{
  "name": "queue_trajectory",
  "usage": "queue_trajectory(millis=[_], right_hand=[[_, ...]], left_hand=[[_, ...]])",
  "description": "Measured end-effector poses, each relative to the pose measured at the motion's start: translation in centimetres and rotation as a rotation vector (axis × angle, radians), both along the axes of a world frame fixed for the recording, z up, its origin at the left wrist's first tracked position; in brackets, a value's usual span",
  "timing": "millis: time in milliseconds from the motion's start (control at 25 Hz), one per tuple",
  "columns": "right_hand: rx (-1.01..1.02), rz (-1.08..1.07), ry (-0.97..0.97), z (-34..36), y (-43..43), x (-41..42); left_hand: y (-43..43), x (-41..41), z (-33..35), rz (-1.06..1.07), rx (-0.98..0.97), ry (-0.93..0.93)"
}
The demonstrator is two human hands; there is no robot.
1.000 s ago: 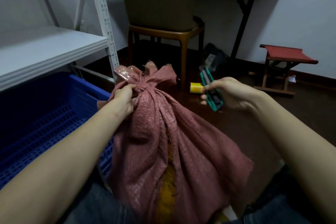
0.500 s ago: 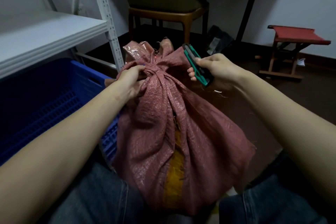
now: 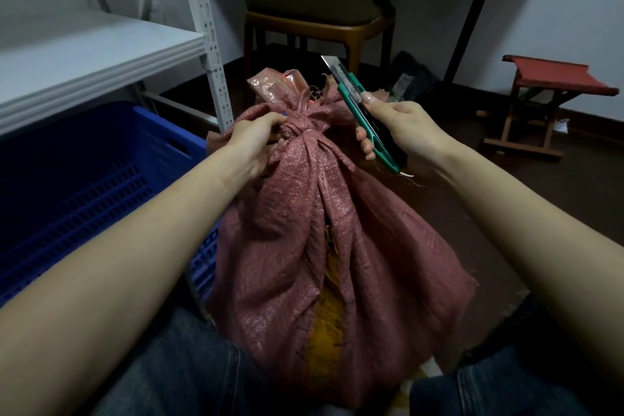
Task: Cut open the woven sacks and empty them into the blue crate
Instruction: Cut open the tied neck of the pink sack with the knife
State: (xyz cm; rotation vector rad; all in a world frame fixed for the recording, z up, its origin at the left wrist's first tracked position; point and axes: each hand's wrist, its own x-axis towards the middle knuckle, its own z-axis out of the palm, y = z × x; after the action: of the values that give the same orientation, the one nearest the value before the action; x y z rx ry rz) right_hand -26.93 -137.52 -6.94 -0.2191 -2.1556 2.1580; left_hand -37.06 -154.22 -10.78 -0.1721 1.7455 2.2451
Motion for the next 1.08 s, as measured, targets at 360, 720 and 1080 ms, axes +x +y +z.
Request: queue_trajectory(millis=[360,720,1080], right_hand=[[0.034,-0.057,0.017,0.4,-0.2,-1.4],[0.172,-0.135,-0.197,0.5,-1.3,-2.8],[-0.049,-0.263,-0.116,0.7,-1.4,-3.5]], left_hand=[[1.7,0.5,0.5,0.091,-0.262,0.547],[2.2,1.0,0.8,-0.057,-0.279,0.690],[1.4,2.0,0.7,-0.394,-0.500,0.926]])
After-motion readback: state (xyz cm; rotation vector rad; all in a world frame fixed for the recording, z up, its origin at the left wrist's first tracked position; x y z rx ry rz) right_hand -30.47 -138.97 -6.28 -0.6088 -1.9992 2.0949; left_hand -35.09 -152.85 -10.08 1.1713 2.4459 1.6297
